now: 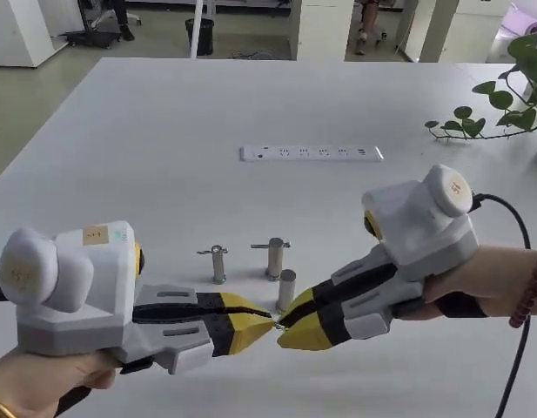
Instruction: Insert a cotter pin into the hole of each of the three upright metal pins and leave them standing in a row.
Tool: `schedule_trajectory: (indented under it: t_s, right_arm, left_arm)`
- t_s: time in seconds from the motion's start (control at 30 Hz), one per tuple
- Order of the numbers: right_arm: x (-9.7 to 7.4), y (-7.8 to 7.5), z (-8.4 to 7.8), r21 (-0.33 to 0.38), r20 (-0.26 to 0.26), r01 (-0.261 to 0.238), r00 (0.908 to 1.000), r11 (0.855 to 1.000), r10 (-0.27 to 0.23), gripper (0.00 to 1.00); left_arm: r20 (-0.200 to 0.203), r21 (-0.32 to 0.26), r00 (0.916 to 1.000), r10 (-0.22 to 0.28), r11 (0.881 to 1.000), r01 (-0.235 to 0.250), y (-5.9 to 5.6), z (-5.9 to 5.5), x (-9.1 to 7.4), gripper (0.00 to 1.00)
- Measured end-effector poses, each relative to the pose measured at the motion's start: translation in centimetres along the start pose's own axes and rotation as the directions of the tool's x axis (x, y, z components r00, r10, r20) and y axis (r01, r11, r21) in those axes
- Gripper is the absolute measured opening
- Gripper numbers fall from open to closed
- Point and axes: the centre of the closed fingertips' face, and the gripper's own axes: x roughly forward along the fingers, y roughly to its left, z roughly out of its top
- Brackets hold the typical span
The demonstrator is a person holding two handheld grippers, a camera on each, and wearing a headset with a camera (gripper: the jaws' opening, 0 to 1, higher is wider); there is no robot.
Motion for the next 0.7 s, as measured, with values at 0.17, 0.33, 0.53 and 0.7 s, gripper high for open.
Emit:
schedule_trajectory:
  t_s: [0.17, 0.33, 0.53, 0.7]
  right_arm:
    - [0.01, -0.03, 0.29, 0.002, 0.013, -0.004, 0.9999, 1.000, 0.004, 0.03]
    - [-0.02, 0.08, 0.33, -0.022, 0.009, -0.002, 1.0000, 1.000, 0.002, 0.00]
    - [0.00, -0.14, 0.13, -0.052, -0.013, 0.015, 0.9998, 0.999, -0.016, 0.00]
    - [0.10, -0.25, -0.52, -0.096, -0.063, 0.023, 0.9976, 0.995, -0.029, 0.00]
  left_arm:
    - [0.006, -0.007, 1.0000, -0.004, 1.000, 0.004, 0.00, 0.17, 0.04, 0.00]
    - [0.004, -0.016, 1.0000, -0.009, 1.000, 0.009, -0.03, 0.10, 0.06, 0.00]
    - [-0.012, -0.013, 0.9999, 0.001, 1.000, -0.001, 0.24, -0.23, 0.35, 0.01]
    - [-0.031, 0.008, 0.9990, 0.033, 0.999, -0.033, 0.88, -0.73, 0.61, 0.03]
